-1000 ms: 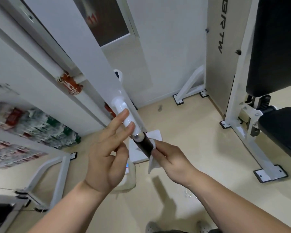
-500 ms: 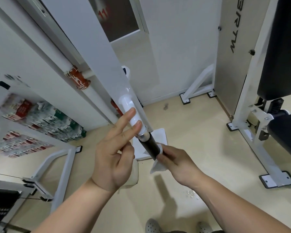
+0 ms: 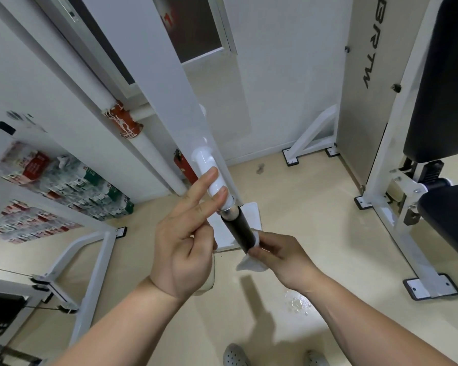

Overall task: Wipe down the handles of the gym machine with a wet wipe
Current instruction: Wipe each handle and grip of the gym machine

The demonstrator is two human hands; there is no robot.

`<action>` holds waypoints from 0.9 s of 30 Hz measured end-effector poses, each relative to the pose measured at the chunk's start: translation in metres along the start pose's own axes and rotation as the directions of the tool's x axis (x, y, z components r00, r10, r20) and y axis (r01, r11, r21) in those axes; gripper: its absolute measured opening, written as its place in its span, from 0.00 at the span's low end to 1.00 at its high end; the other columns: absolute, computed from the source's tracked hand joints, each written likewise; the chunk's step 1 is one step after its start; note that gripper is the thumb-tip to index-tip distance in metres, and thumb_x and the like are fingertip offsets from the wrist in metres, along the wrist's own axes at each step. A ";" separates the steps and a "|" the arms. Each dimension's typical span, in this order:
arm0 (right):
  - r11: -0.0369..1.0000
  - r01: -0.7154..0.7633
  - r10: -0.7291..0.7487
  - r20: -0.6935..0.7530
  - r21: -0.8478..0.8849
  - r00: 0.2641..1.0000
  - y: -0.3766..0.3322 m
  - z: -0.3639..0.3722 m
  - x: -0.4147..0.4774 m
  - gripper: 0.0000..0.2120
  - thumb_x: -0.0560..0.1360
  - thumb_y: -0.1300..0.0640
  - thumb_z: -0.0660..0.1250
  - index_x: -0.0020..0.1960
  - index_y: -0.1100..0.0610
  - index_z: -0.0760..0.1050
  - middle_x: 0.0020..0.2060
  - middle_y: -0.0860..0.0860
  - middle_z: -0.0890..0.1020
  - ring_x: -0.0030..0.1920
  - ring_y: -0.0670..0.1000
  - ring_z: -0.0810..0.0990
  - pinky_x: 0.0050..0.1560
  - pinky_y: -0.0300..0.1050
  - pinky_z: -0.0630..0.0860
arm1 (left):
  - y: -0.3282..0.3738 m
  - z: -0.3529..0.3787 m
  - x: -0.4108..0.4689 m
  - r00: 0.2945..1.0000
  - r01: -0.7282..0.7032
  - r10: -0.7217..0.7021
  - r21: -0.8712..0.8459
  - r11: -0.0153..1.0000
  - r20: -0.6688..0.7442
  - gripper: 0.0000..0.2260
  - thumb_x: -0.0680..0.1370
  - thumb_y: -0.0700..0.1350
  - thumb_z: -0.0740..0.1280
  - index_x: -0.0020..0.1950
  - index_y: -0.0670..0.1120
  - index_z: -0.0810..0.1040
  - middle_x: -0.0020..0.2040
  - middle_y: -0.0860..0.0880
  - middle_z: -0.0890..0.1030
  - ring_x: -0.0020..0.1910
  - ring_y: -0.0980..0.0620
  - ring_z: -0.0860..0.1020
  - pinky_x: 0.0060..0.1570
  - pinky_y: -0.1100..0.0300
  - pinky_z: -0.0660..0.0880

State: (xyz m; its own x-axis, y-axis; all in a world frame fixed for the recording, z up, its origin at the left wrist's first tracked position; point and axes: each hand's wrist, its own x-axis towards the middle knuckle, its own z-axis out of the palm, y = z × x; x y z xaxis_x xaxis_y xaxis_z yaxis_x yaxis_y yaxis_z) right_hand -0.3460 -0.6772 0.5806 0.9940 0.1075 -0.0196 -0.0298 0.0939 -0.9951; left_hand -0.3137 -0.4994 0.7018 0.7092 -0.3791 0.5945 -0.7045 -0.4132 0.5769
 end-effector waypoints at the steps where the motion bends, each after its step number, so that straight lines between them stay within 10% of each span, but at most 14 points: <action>1: 1.000 0.027 -0.027 -0.004 0.008 1.000 -0.006 0.001 0.002 0.16 0.79 0.61 0.69 0.56 0.40 0.84 0.45 0.36 0.85 0.47 0.39 0.80 0.53 0.39 0.72 | 0.001 -0.001 -0.001 1.000 -0.001 0.001 -0.004 1.000 0.005 0.24 0.74 0.34 0.57 0.66 0.49 0.79 0.76 0.58 0.72 0.34 0.57 0.80 0.38 0.52 0.79; 4: 0.983 0.152 -0.153 0.002 0.108 0.988 -0.040 0.004 0.011 0.16 0.76 0.60 0.69 0.58 0.43 0.84 0.39 0.42 0.84 0.35 0.51 0.75 0.37 0.51 0.72 | 0.004 0.000 0.000 1.000 -0.008 0.008 0.002 1.000 0.030 0.27 0.74 0.32 0.56 0.68 0.53 0.78 0.76 0.58 0.71 0.42 0.29 0.82 0.47 0.47 0.81; 7: 0.967 0.195 -0.197 -0.001 0.167 0.980 -0.047 0.004 0.018 0.16 0.75 0.63 0.68 0.58 0.48 0.83 0.34 0.41 0.82 0.29 0.52 0.69 0.30 0.56 0.67 | 0.006 0.003 0.001 0.999 0.018 -0.019 0.004 1.000 0.046 0.31 0.73 0.28 0.56 0.68 0.54 0.77 0.76 0.58 0.71 0.44 0.22 0.80 0.50 0.40 0.81; 13: 0.996 -0.008 0.011 -0.027 0.086 1.000 0.002 -0.002 0.003 0.17 0.77 0.62 0.71 0.63 0.46 0.83 0.58 0.44 0.86 0.60 0.51 0.84 0.67 0.62 0.76 | 0.000 0.004 0.004 0.999 0.028 -0.028 0.013 1.000 0.029 0.25 0.74 0.32 0.56 0.67 0.47 0.79 0.75 0.44 0.74 0.50 0.54 0.84 0.38 0.51 0.78; 18: 0.979 0.194 -0.193 -0.028 0.055 0.981 -0.032 0.004 0.015 0.17 0.75 0.62 0.72 0.61 0.50 0.84 0.42 0.39 0.85 0.41 0.40 0.82 0.48 0.40 0.76 | 0.000 0.002 0.002 0.999 0.040 -0.039 -0.030 0.999 0.035 0.28 0.72 0.25 0.56 0.65 0.46 0.79 0.70 0.36 0.77 0.69 0.43 0.78 0.46 0.45 0.81; 22: 0.947 0.303 -0.298 -0.060 0.103 0.953 -0.047 0.011 0.026 0.16 0.74 0.63 0.70 0.61 0.57 0.82 0.35 0.39 0.81 0.31 0.39 0.77 0.38 0.27 0.70 | 0.003 0.004 0.003 0.997 0.055 -0.053 -0.042 0.998 0.050 0.32 0.72 0.26 0.57 0.68 0.52 0.78 0.76 0.53 0.73 0.51 0.27 0.82 0.46 0.46 0.81; 27: 0.995 0.102 -0.101 -0.076 0.021 0.992 -0.014 0.004 0.011 0.15 0.76 0.57 0.71 0.60 0.44 0.83 0.48 0.42 0.87 0.49 0.46 0.84 0.55 0.49 0.81 | 0.002 0.003 0.004 0.999 0.037 -0.037 -0.012 0.999 0.037 0.25 0.74 0.32 0.56 0.67 0.47 0.78 0.71 0.37 0.76 0.58 0.45 0.84 0.41 0.51 0.79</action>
State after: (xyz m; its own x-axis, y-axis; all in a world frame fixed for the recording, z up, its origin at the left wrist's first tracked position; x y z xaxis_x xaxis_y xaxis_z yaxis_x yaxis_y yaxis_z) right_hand -0.3346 -0.6734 0.5950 0.9971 0.0220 0.0733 0.0700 0.1253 -0.9897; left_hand -0.3125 -0.5045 0.7033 0.7350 -0.3941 0.5517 -0.6780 -0.4174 0.6051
